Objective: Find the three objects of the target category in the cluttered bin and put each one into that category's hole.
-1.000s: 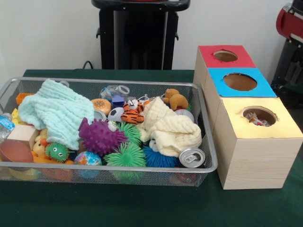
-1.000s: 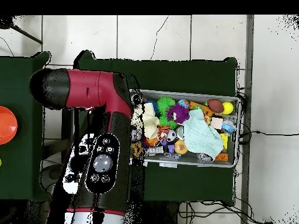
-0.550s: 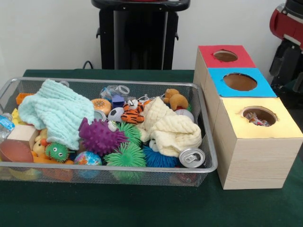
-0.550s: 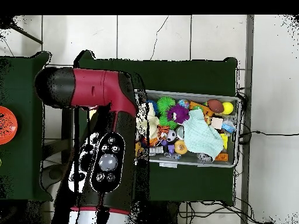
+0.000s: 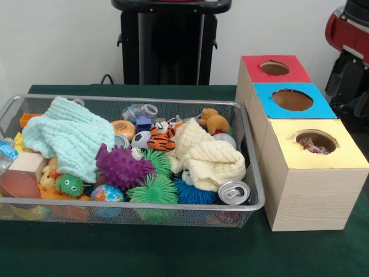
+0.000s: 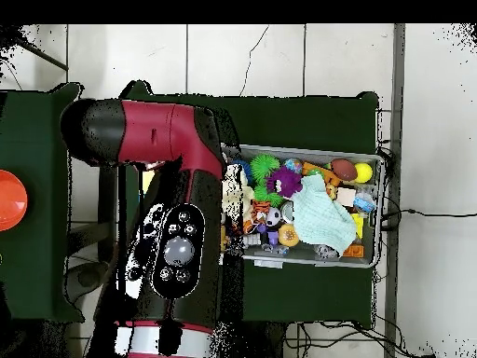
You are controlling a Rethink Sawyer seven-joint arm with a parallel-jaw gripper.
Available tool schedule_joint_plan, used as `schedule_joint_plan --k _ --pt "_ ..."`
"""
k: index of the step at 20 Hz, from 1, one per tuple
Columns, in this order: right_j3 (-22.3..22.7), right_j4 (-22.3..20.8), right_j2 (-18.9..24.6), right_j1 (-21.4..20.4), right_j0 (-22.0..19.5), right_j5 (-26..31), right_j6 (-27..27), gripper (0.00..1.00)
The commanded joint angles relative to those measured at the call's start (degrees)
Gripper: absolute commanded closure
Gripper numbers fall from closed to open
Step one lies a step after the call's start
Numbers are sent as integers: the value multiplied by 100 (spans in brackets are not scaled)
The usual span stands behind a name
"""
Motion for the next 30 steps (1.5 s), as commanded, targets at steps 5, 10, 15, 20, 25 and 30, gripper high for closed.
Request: schedule_joint_plan --k 5,10,15,20,25,30 --pt "-443 -542 455 400 -341 775 -790 0" --pt "-520 -782 571 442 -469 742 -1231 0" --pt "-512 -933 711 448 -504 657 -1401 0" --pt "-600 -1073 865 475 -651 676 -1647 0" --pt "-783 -1194 1044 514 -833 814 -1816 0" --pt "-880 -1302 1294 532 -1067 855 -2029 0"
